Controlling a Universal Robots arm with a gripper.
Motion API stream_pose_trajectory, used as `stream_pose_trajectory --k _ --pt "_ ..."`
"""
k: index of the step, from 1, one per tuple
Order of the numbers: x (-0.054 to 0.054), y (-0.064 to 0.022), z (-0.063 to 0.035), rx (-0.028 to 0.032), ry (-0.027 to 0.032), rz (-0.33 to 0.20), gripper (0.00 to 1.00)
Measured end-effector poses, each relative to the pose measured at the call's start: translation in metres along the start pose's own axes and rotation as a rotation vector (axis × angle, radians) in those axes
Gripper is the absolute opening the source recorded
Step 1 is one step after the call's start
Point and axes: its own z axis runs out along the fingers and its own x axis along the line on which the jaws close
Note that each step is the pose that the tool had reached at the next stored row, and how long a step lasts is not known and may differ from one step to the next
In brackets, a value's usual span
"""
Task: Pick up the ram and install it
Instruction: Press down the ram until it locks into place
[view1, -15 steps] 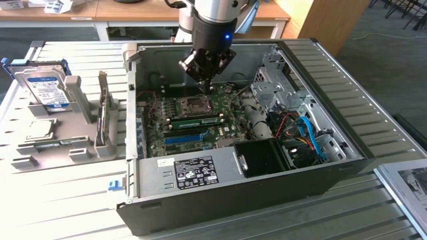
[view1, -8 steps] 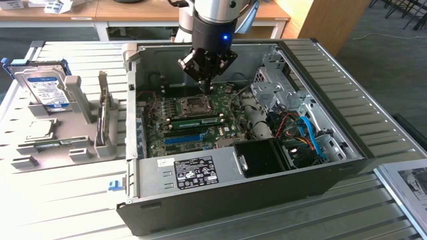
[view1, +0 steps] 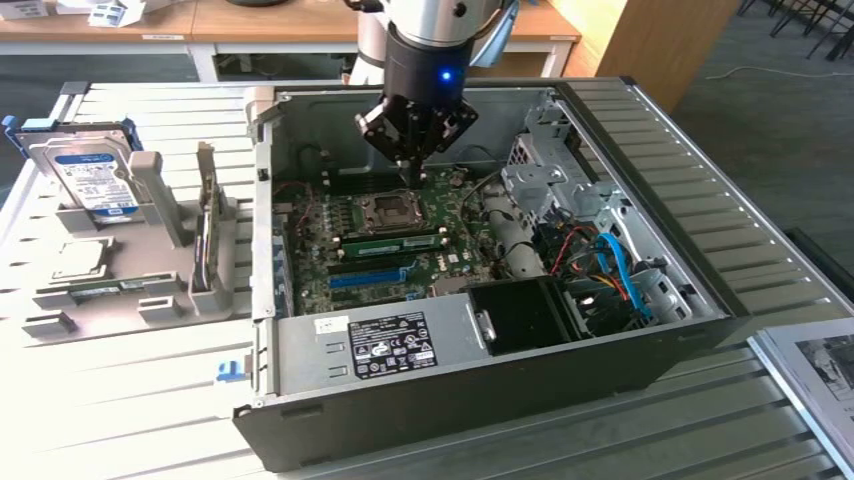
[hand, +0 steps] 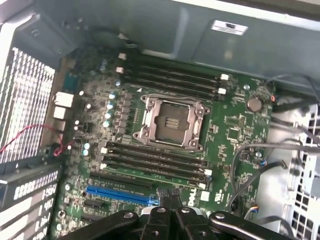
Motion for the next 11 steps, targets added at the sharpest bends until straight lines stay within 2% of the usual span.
stream_pose_trajectory --k 7,11 --pt "0.0 0.0 0.0003 0.0004 -0.006 0.101 0.1" --pt "0.0 0.0 0.0003 0.0008 -0.0061 0.104 0.1"
